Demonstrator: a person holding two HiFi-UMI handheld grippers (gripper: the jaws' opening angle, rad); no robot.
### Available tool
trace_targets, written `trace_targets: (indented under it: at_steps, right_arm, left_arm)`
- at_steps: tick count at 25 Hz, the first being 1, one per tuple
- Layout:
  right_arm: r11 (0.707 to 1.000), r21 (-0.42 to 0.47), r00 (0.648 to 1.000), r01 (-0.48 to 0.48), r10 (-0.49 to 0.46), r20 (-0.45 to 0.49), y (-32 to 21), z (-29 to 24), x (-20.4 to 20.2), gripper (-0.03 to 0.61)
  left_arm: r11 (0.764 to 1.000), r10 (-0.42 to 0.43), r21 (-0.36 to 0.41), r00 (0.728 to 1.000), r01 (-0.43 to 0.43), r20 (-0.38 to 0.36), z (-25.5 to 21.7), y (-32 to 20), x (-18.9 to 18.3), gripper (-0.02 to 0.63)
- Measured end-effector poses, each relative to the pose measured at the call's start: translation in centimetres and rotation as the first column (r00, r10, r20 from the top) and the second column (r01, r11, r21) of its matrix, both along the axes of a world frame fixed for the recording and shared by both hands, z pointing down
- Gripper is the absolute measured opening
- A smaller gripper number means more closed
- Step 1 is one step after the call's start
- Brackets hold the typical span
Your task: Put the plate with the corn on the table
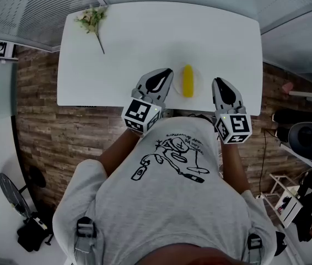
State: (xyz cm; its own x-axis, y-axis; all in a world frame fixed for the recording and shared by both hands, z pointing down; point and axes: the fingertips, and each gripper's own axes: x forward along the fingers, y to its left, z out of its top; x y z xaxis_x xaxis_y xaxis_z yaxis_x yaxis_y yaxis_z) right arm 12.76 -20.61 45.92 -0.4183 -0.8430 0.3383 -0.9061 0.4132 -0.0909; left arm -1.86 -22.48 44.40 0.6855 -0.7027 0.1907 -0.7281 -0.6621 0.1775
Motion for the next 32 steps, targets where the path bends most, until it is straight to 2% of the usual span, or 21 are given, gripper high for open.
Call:
trace_targets:
  at_steps: [6, 14, 23, 32]
  right_arm:
    - [0.993, 0.116, 1.0, 0.006, -0.005, -0.006, 1.2, -6.2, -0.3, 0.028]
    - [0.972, 0.232, 0.999, 0.031, -0.027, -0.02, 2.2, -12.5, -1.5, 0.025]
    - [0.962, 0.271, 1.0, 0.028, -0.025, -0.018, 3.0, -15.2, -1.4, 0.017]
    - [0.961, 0.275, 0.999, 0.025, -0.018, -0.027, 3.0, -15.6, -1.3, 0.014]
  left_arm:
    - [0.993, -0.027, 0.114, 0.998, 0.033, -0.053, -6.5, 0.8, -1.2, 0.025]
    - [0.978, -0.021, 0.204, 0.995, 0.04, -0.093, -11.9, 2.0, -1.3, 0.025]
    - [0.971, -0.029, 0.234, 0.992, 0.057, -0.125, -14.4, 2.2, -1.4, 0.025]
    - [0.973, -0.027, 0.224, 0.992, 0.054, -0.123, -14.2, 2.1, -1.1, 0.025]
